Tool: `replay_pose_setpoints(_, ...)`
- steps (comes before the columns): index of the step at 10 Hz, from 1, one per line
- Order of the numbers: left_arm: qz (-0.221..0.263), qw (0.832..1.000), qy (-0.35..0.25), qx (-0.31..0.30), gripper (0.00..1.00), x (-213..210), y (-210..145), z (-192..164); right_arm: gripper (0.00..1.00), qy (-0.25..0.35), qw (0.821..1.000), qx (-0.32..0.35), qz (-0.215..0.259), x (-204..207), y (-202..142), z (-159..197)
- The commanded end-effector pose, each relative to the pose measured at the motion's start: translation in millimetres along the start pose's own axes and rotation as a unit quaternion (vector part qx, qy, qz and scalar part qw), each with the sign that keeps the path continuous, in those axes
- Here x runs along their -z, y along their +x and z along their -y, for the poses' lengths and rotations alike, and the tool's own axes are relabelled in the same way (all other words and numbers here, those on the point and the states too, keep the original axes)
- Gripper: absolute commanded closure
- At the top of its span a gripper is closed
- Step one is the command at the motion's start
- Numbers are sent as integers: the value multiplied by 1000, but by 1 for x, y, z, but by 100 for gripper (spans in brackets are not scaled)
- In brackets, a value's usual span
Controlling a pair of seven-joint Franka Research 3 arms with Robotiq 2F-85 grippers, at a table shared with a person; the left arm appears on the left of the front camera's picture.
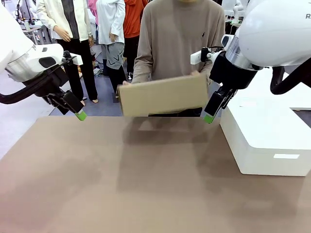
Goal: Pack the shoes into the box.
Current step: Press down on the lid of the Shoes Box.
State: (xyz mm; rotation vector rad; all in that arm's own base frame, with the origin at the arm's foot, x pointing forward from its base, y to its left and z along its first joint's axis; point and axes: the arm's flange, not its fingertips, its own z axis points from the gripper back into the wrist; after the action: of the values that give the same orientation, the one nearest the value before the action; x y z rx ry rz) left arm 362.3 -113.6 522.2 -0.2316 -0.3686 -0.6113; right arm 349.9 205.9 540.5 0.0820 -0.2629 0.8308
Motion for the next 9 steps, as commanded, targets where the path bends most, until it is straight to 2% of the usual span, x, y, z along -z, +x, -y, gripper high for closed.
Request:
replay_pose_setpoints(1,1,1000,10,-3,0,-1,-1,-1,0,-6,1000,-6,-11,-2,4,-1)
replay_pose_setpoints(9,1,1000,10,-3,0,-1,-1,-1,0,-6,1000,-6,-11,-2,4,-1)
